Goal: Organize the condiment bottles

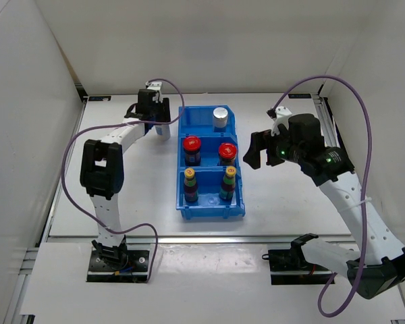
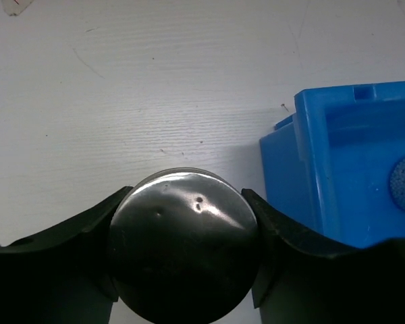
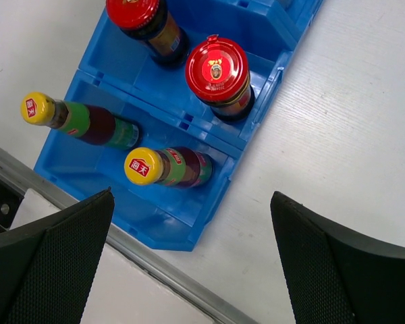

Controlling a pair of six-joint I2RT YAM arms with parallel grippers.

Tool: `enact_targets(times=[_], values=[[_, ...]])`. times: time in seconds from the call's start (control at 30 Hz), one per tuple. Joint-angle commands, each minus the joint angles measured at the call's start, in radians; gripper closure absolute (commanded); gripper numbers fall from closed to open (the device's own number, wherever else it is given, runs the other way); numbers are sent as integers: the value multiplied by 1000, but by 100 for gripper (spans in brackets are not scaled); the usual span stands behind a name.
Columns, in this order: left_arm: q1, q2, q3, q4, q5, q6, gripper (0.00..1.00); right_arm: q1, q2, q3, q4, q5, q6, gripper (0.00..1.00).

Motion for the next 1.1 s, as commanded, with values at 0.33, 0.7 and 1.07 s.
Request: enact_targets(times=[0.33,0.7,1.07], values=[[-81,-236,241,-18,-3,44,57,-5,-3,16,-3,-24,-1,0],[-208,-155,254,30,119,47,56,-5,-24,6,-23,6,-1,0],[-249,-54,144,86,-12,57,56,-5,-85,-12,-89,36,-20,0]])
